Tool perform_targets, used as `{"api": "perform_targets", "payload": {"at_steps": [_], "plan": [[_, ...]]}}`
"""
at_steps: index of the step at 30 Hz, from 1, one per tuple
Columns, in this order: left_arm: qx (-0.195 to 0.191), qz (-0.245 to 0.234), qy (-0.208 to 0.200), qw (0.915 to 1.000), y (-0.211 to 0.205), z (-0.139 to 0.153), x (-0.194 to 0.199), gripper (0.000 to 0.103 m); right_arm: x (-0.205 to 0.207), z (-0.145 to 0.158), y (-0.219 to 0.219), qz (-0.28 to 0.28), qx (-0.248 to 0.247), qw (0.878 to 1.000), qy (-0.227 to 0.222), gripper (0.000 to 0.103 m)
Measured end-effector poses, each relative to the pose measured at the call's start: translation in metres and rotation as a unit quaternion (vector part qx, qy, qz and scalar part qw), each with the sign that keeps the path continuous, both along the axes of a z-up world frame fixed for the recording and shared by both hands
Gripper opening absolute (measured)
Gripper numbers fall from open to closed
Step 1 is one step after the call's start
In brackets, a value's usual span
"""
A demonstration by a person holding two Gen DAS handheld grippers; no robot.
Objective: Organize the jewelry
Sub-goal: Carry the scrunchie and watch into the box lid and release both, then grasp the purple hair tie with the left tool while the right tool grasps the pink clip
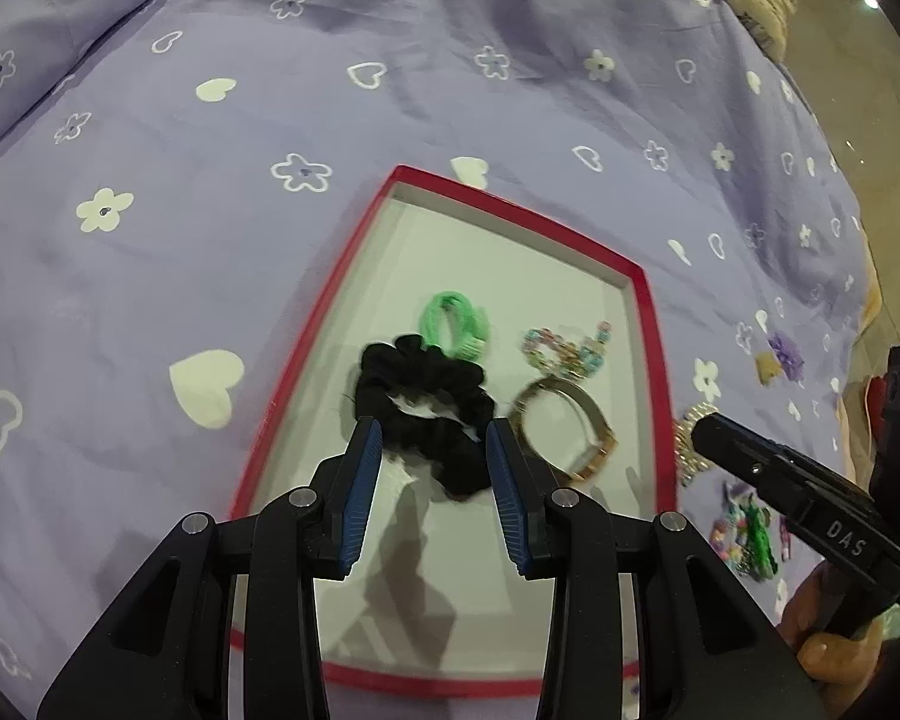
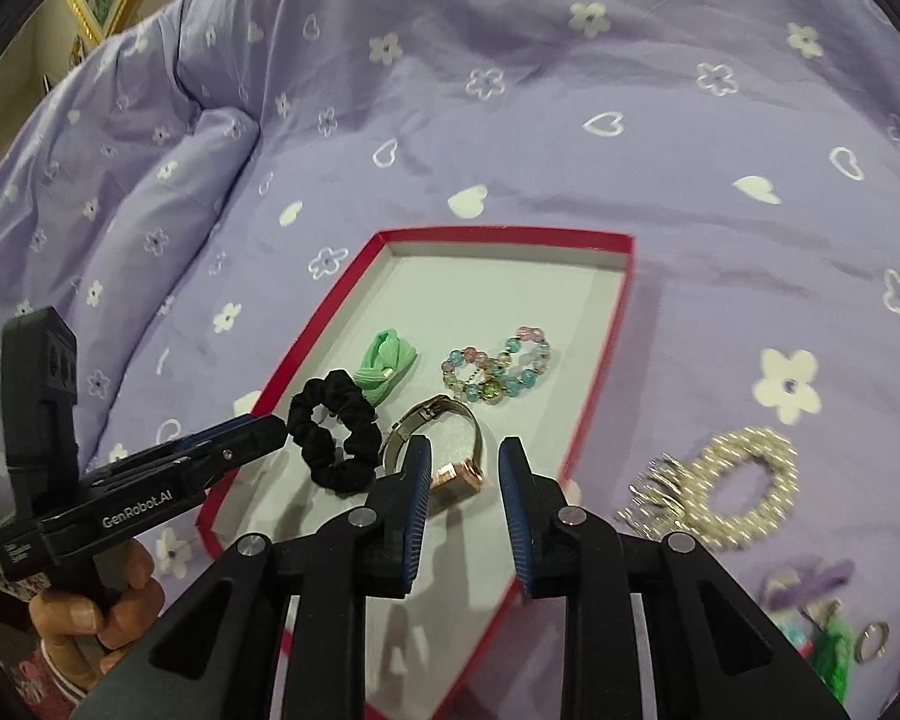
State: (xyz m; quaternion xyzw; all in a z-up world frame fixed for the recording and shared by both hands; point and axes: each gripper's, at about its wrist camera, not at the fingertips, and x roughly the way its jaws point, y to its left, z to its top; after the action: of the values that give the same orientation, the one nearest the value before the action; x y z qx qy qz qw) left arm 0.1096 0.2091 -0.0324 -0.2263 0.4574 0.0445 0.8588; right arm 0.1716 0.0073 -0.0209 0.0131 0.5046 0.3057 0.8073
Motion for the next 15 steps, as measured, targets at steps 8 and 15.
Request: {"api": "perform_targets", "payload": {"at_steps": [8, 15], "plan": [[0.005, -0.029, -0.017, 0.9994, -0.035, 0.018, -0.011, 0.034, -0.019, 0.02, -0.058, -0.045, 0.019, 0.999, -0.017, 0.028], [0.01, -0.073, -0.023, 0.997, -0.074, 0.028, -0.013, 0.034, -0.034, 0.023, -0.117, -0.092, 0.022, 0.995, -0.02, 0.03]]}}
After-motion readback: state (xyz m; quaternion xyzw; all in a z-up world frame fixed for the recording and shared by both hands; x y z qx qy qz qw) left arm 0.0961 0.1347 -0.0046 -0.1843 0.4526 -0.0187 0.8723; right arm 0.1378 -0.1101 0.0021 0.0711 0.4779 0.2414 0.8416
